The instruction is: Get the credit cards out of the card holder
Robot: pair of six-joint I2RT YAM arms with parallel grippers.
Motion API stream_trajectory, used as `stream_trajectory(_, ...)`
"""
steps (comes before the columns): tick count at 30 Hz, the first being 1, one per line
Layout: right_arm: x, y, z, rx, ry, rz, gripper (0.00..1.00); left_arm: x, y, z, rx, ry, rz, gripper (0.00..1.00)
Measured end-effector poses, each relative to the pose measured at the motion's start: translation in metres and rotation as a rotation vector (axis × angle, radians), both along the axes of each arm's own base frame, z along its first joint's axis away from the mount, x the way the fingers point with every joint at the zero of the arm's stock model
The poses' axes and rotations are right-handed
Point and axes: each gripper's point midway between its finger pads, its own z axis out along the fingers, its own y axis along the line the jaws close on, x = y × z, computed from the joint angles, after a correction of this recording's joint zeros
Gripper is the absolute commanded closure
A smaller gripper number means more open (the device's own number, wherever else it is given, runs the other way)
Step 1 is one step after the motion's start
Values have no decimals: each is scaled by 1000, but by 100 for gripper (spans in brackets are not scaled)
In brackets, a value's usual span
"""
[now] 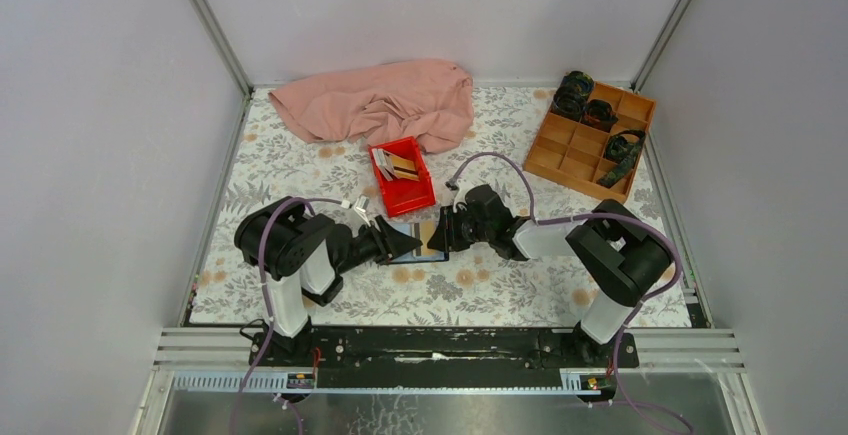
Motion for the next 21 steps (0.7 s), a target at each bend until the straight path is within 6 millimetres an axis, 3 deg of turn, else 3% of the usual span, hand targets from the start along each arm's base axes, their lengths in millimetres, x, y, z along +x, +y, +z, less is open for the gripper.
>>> stream_trajectory(7, 5, 2, -1, -1, 1, -5, 76, -3, 0, 0, -13, 23, -4, 49)
stream_trajectory(8, 7, 3, -2, -1, 1, -9, 83, -5, 0, 0, -18, 32, -11, 50)
stream_trajectory(11, 9, 2, -2, -4, 0, -16, 90, -6, 0, 0, -18, 39, -14, 50)
stream_trajectory(21, 10, 5, -1, -1, 10, -14, 95, -9, 3, 1, -15, 54, -6, 51)
